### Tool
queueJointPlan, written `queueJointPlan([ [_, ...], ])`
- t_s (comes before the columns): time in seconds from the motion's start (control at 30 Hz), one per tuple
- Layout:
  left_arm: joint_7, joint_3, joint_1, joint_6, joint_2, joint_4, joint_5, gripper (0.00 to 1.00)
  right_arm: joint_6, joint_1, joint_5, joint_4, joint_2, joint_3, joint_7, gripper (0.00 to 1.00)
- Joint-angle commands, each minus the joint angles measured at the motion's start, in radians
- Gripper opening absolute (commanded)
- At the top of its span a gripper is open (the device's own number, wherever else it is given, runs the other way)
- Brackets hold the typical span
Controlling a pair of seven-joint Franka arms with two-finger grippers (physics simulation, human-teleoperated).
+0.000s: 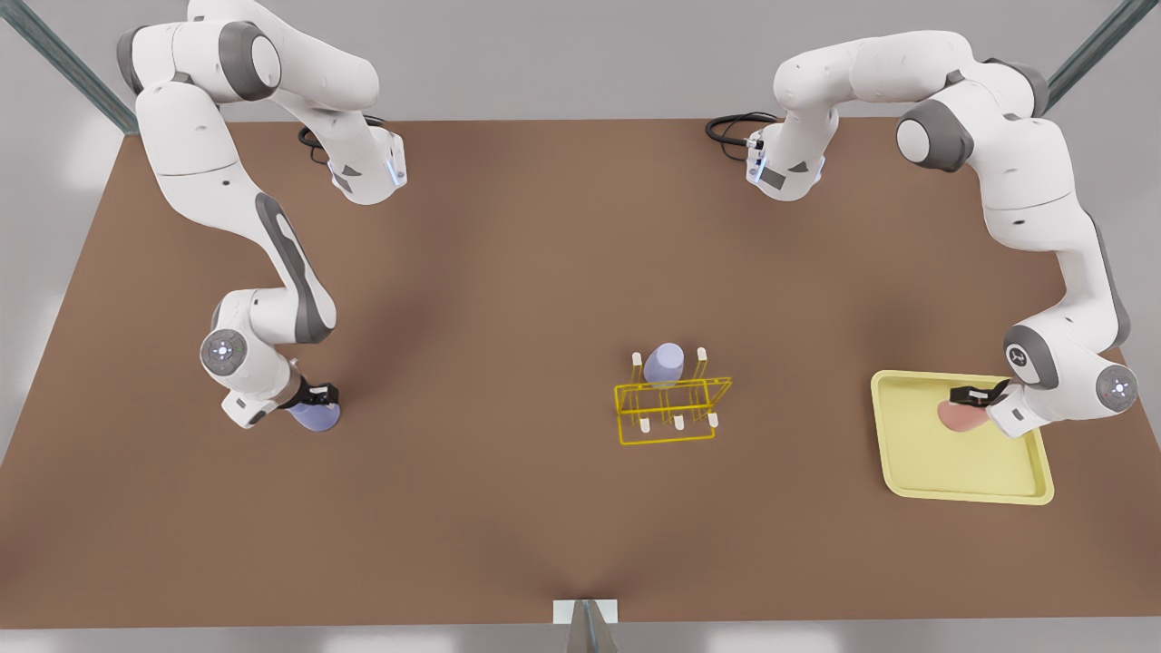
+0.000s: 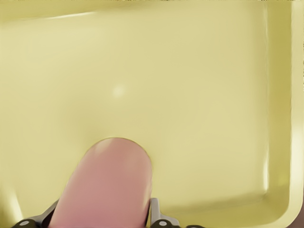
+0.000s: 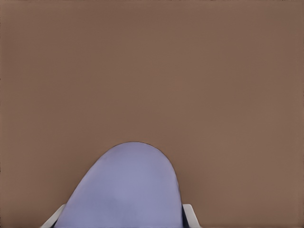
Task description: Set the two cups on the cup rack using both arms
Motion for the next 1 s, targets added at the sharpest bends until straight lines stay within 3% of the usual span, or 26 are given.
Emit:
queueJointPlan([
  [0.0,0.016,-0.001,0.000,0.006,-0.006,0.000,0.000,0.85,-0.018,0.000,-0.002,0.005,-0.001,0.000,0.000,0.84],
  [0.17,-0.028,-0.004,-0.023,-0.046,-0.049,-0.001,0.001,0.86,-0.056,0.006,0.000,0.036,-0.011,0.011,-0.003,0.84],
  [0.33,-0.547,-0.064,-0.205,-0.277,-0.142,0.040,0.001,0.86,-0.084,0.005,0.009,0.074,-0.040,0.131,0.004,0.84],
  [0.57,-1.307,-0.459,-0.252,-0.365,-0.123,0.174,0.004,0.86,-0.068,0.023,0.113,0.199,0.000,0.319,0.011,0.84],
  [0.83,-1.452,-0.494,-0.321,-0.368,-0.110,0.251,-0.037,0.86,-0.013,0.241,0.165,0.433,0.126,0.356,0.086,0.84],
  [0.97,-1.484,-0.489,-0.378,-0.351,-0.089,0.252,-0.031,0.86,-0.039,0.356,0.218,0.702,0.293,0.356,0.087,0.84],
])
